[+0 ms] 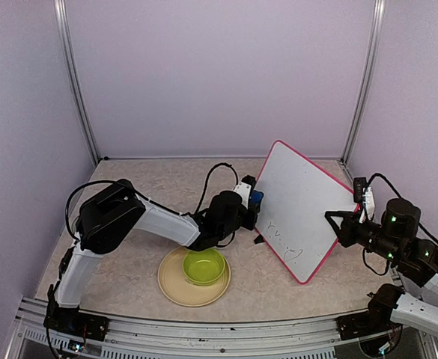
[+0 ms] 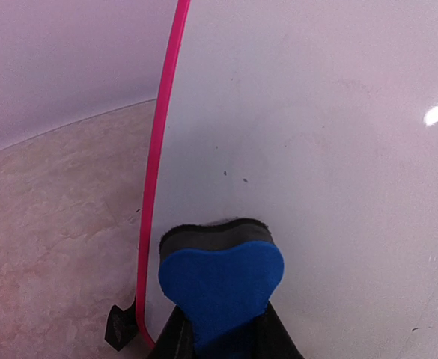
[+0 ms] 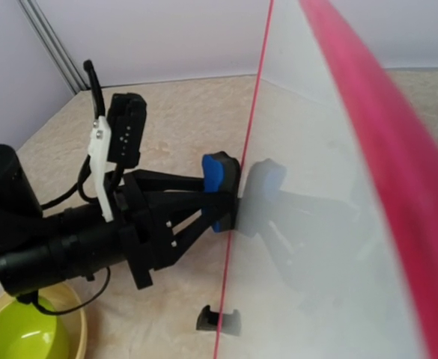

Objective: Erase the whiteboard
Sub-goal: Erase the center of the whiteboard.

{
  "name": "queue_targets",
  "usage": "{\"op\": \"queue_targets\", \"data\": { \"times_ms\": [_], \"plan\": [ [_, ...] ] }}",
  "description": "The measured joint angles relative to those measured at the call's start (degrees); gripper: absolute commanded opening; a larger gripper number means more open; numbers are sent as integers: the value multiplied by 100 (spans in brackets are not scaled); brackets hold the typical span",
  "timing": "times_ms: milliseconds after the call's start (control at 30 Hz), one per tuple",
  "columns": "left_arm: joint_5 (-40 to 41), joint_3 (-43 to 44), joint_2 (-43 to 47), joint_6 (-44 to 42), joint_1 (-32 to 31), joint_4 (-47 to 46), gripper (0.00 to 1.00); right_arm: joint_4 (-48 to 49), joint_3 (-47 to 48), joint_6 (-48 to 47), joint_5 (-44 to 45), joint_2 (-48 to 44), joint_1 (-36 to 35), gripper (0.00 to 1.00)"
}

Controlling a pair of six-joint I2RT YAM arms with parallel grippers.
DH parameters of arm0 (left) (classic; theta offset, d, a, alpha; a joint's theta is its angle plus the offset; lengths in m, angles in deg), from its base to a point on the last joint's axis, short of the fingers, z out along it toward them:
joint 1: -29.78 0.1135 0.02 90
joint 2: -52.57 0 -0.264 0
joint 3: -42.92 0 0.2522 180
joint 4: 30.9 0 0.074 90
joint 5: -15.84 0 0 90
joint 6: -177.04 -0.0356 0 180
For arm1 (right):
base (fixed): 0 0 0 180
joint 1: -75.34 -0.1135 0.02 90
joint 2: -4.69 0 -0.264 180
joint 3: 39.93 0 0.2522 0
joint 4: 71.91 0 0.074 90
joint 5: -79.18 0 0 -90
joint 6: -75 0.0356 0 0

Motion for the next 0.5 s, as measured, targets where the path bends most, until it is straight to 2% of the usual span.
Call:
{"op": "queue_targets", "data": {
  "times_ms": [500],
  "plan": [
    [-267,-487,7,328,-11,-286,0,2,-7,9,-4,-13,0,0]
  ]
}}
